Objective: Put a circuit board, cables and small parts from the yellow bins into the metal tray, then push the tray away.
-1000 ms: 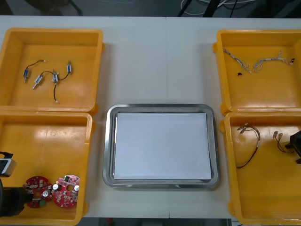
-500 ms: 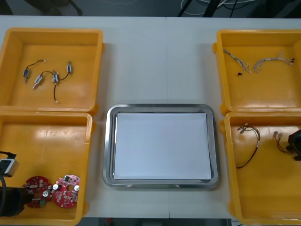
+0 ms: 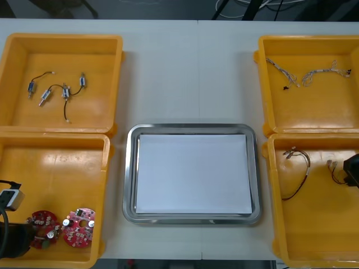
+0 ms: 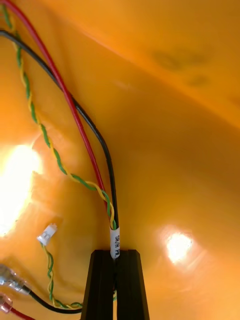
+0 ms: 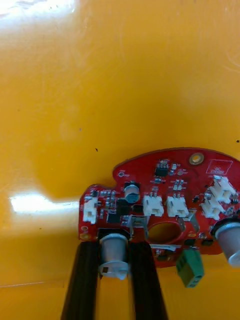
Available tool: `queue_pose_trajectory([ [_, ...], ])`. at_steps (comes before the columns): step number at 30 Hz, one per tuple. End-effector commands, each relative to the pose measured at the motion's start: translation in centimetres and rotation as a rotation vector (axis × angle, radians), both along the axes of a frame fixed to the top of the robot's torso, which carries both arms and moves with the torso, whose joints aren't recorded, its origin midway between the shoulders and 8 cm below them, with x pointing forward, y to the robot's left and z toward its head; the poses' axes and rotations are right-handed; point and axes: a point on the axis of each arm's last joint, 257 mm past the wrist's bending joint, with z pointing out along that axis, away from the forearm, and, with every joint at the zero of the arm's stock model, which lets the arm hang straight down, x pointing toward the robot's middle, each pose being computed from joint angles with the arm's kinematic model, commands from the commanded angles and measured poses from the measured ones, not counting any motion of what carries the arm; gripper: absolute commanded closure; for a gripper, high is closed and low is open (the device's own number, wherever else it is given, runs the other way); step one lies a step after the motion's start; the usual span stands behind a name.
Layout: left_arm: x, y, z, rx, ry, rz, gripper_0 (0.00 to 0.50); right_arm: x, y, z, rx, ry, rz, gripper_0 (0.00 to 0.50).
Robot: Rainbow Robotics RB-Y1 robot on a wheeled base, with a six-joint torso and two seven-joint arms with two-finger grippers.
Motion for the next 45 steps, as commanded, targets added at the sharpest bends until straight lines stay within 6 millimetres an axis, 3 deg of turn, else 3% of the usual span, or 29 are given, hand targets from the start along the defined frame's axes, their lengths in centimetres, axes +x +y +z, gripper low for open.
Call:
queue_pose_trajectory([
  [1, 0.6, 0.5, 0.6, 0.031, -0.003, -0.042, 0.500, 0.1, -0.1, 2.9, -0.019, -0.005, 0.006, 0.500],
  [6, 1.0, 0.5, 0.8, 0.031, -0.011, -0.041, 0.500, -0.2, -1.1, 6.3, -0.039, 0.013, 0.020, 0.500],
  [16, 2.0, 0.7, 1.7, 0.034, -0.017, -0.032, 0.500, -1.8, -0.4, 11.6, -0.038, 0.035, 0.151, 0.500],
  [28, 4.6, 1.3, 4.2, 0.062, -0.019, -0.009, 0.500, -4.3, 5.9, 17.4, -0.081, 0.051, 0.525, 0.500],
  [37, 7.0, 1.3, 5.9, 0.073, -0.037, 0.007, 0.500, -6.0, 9.9, 19.1, -0.228, 0.046, 0.849, 0.500],
  [45, 8.7, 1.1, 5.7, 0.047, -0.051, 0.028, 0.500, -6.8, 13.6, 20.1, -0.381, -0.014, 1.139, 0.500],
])
